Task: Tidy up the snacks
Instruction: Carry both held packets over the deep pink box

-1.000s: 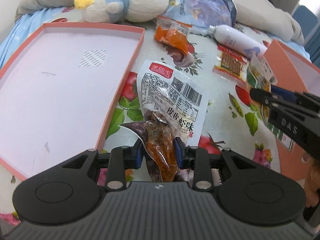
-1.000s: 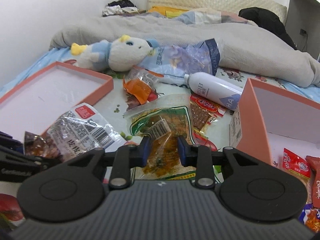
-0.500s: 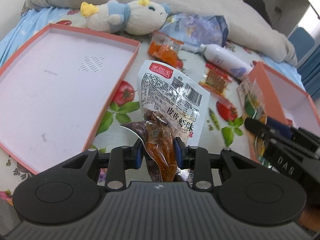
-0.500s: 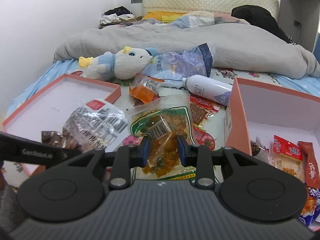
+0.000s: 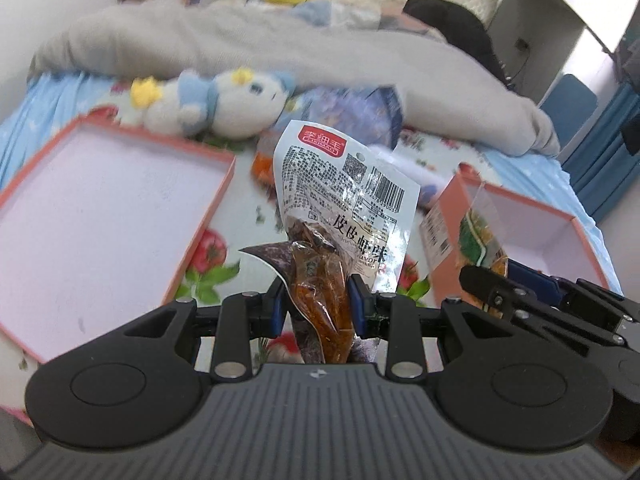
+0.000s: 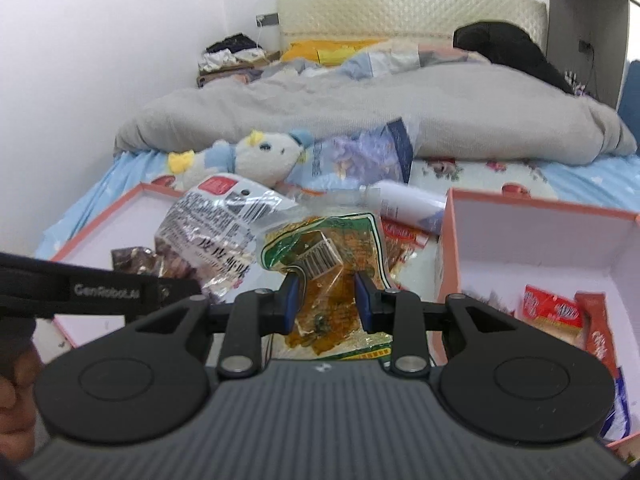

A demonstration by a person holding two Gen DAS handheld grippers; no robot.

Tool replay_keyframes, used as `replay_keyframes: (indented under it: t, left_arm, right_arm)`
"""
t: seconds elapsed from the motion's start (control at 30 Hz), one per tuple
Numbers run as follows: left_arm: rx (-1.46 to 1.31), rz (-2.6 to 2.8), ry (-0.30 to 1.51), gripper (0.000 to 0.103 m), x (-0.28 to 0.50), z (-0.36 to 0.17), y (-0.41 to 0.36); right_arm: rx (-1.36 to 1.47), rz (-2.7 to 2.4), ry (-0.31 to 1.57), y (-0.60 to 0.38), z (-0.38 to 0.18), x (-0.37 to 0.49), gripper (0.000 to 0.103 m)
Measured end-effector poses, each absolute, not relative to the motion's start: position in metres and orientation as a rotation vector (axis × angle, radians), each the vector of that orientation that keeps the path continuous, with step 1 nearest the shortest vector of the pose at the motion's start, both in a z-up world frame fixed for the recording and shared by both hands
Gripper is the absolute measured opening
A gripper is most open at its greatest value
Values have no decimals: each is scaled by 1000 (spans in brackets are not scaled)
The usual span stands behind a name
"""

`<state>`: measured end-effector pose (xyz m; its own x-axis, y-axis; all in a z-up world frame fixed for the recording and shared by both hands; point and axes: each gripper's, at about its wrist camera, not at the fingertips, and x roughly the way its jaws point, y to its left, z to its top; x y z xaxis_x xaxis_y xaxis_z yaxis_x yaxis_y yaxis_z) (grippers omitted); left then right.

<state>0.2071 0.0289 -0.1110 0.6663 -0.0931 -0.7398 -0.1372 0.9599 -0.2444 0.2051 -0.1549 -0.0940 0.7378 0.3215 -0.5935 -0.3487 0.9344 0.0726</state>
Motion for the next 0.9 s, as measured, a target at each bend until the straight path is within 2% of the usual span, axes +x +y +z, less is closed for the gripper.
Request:
replay_keyframes:
  t: [0.43,0.9]
  left_arm:
    - [-277,-38,715,36,215,-28,-3]
    - [-266,-157,623,36,240,30,-59]
  right_arm:
    - [-46,343,546,-184,-38,207,33]
    - [-49,276,438,-232,13,213,33]
